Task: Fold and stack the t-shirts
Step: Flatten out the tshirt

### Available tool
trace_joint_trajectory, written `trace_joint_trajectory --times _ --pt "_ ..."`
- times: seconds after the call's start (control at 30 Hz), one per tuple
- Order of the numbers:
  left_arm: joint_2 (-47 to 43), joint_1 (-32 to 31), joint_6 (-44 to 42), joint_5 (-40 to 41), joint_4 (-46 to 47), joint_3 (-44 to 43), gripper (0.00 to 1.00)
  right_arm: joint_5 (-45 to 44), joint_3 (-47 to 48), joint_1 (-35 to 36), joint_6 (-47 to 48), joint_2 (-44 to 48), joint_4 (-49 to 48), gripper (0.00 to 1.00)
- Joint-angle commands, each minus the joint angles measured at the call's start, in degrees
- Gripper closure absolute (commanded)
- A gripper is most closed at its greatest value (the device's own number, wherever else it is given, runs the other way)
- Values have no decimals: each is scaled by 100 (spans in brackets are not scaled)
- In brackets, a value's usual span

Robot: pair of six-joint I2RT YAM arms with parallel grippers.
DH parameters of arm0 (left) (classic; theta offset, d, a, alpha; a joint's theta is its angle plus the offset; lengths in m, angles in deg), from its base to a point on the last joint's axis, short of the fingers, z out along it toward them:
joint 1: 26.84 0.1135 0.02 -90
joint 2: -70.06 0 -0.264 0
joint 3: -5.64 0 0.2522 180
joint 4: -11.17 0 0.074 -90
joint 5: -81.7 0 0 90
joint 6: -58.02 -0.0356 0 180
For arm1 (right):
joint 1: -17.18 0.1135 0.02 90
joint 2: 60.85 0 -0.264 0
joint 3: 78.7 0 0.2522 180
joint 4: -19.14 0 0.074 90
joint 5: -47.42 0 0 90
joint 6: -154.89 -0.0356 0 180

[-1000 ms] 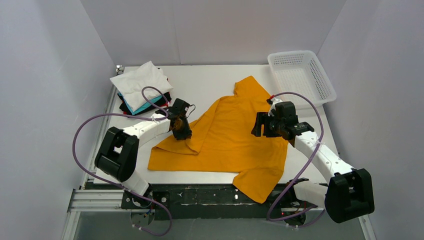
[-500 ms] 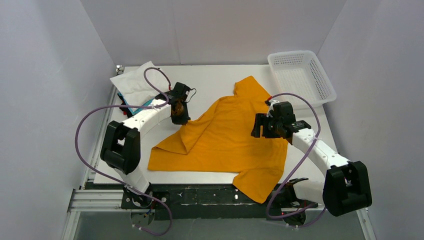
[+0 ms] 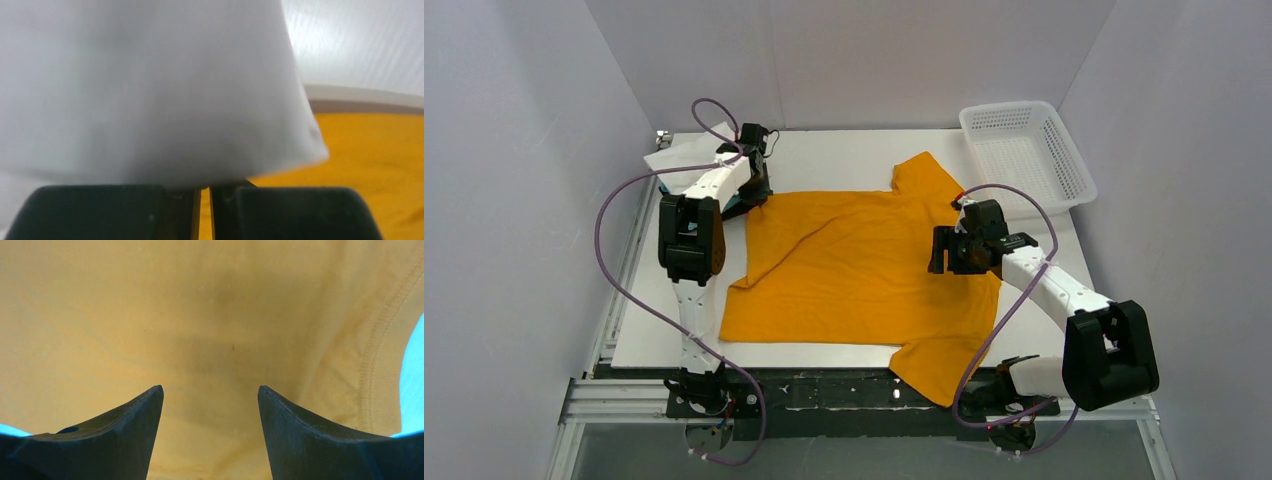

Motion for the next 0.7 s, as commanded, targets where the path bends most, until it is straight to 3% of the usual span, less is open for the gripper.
trace_joint_trajectory --times 0.0,0.07,0.17,0.23,0.33,0.67 --pt "558 104 -846 743 -746 -1099 93 -251 293 2 103 -152 76 23" --pt "802 154 -1028 896 -882 -1458 77 -295 318 7 107 -194 87 23" --pt "871 213 -1154 840 -782 -1550 60 -313 342 4 107 -251 91 23" --pt "780 220 -1169 440 -826 -1554 30 -277 358 3 99 -275 82 23" --pt "478 216 -985 -135 -762 -1267 4 -266 386 4 64 -243 73 22" --pt "-898 133 41 -1281 -790 27 2 -245 447 4 -98 229 -54 22"
